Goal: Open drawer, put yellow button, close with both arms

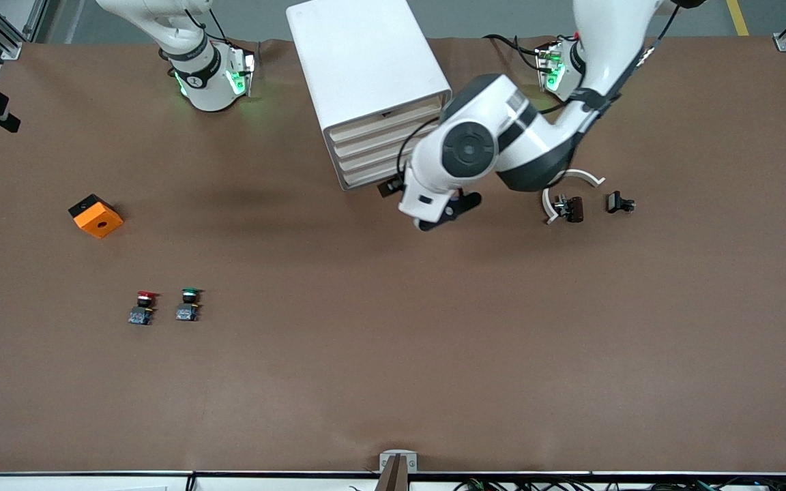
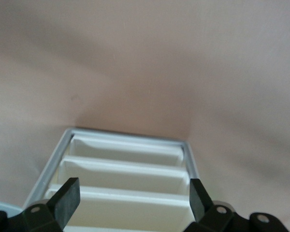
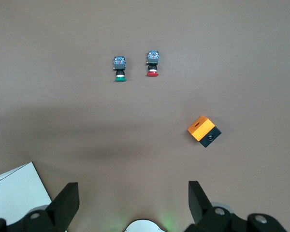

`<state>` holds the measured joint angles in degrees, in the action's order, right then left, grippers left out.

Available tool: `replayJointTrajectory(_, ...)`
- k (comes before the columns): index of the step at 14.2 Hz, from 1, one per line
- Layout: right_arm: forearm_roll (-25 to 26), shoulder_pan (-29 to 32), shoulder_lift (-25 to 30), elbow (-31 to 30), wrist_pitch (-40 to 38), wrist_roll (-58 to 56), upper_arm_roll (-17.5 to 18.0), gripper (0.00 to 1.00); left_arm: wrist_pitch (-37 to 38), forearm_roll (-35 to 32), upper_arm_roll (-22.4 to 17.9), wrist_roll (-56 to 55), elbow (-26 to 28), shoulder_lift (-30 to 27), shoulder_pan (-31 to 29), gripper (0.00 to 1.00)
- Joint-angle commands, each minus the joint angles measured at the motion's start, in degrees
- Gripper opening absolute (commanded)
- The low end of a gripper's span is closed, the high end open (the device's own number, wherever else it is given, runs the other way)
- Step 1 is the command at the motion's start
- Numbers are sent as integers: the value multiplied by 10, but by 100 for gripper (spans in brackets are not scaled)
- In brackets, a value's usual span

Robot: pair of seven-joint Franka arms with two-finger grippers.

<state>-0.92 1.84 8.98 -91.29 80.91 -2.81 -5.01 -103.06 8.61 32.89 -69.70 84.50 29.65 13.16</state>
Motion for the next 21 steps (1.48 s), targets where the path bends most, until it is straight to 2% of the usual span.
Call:
replayJointTrajectory(1, -4, 11, 16, -15, 1, -1, 5, 100, 12, -13, 5, 23, -9, -12, -39, 100)
replayJointTrajectory(4, -4, 11, 17, -16, -3, -1, 6, 100, 42, -60, 5, 53, -9, -50, -67, 100)
replayJointTrajectory(9, -4, 10, 16, -16, -4, -1, 6, 100, 86, -69, 5, 154, -8, -78, -115, 100)
replayJointTrajectory(11, -4, 10, 16, -16, -4, -1, 6, 100, 124, -78, -10, 212, -7, -104, -112, 100)
replayJointTrajectory(14, -4, 11, 16, -16, -4, -1, 6, 100, 181, -69, -105, 310, -4, -155, -71, 100)
replayJointTrajectory(17, -4, 11, 16, -16, -4, -1, 6, 100, 221, -60, -155, 369, 4, -196, -61, 100)
replayJointTrajectory(21, -4, 10, 15, -15, -4, -1, 6, 100, 233, -60, -247, 483, 89, -284, -39, 100)
